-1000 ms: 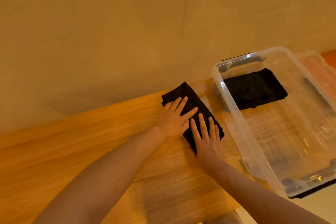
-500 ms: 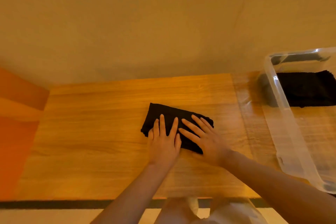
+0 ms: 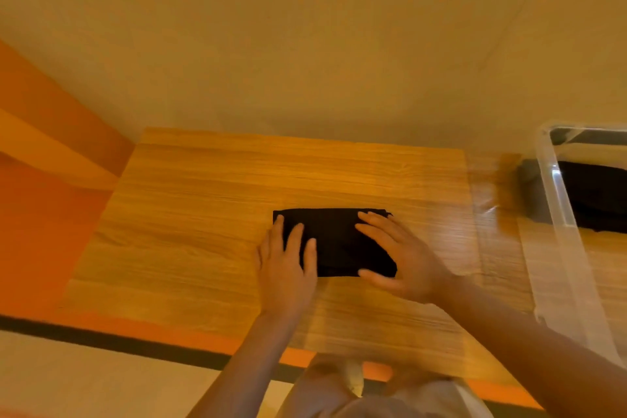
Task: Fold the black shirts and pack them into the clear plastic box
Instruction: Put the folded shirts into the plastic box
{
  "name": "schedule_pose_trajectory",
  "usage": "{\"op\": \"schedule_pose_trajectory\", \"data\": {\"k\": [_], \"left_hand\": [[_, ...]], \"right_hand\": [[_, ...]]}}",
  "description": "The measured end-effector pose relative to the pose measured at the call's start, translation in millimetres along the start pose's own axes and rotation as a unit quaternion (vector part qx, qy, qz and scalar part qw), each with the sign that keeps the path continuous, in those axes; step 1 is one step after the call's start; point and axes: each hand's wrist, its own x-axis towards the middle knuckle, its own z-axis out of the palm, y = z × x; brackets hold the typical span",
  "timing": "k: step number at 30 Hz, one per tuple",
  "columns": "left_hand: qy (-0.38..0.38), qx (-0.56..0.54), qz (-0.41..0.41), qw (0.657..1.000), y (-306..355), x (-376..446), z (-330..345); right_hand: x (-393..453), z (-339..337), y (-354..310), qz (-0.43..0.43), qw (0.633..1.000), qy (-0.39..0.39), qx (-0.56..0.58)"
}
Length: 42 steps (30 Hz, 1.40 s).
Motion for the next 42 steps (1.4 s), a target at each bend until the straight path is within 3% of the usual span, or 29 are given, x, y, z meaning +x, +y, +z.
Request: {"op": "schedule_pose_trajectory", "data": {"k": [3,6,8,11,18,21,25,30,33,37,42], "left_hand": [[-0.020,-0.058,-0.110,0.992,-20.6,12.9,0.1],[-0.089,-0.195,-0.217,0.952,-27.5,26.7,-3.7],[-0.119,-0.307,-0.282,0.901,-21.1,36.2,-10.9],[-0.173,-0.377,-0.347,0.841,-8.8,48.5,-20.8],[-0.293,-0.372,-0.373,0.798,3.6,58.2,-32.7],[-0.284,-0.394,-0.348,0.802,8.3,51.6,-33.2],[-0.241,-0.395,-0.295,0.836,24.0,40.2,-31.8],[-0.198,-0.390,-0.237,0.868,42.1,29.2,-31.5],[-0.189,-0.383,-0.206,0.880,64.7,28.2,-41.1],[-0.180,-0.418,-0.196,0.869,119.4,39.0,-62.9],[-0.175,-0.417,-0.093,0.887,215.7,43.2,-77.0]], "right_hand": [[-5.7,7.5,-10.7,0.214,0.963,0.128,0.104],[4.1,15.4,-17.2,0.351,0.906,0.123,0.202],[15.5,9.8,-21.3,0.403,0.862,0.123,0.281],[33.1,-0.4,-24.2,0.479,0.786,0.101,0.378],[37.6,-7.8,-22.2,0.531,0.698,0.038,0.479],[26.7,-12.6,-24.8,0.484,0.714,0.042,0.503],[8.9,-19.5,-32.5,0.390,0.798,0.073,0.453],[-11.5,-36.1,-36.8,0.329,0.847,0.114,0.402],[-22.5,-59.9,-35.4,0.327,0.837,0.145,0.414],[-42.6,-112.5,-24.1,0.334,0.814,0.208,0.427],[-82.5,-178.9,9.6,0.343,0.790,0.303,0.409]]}}
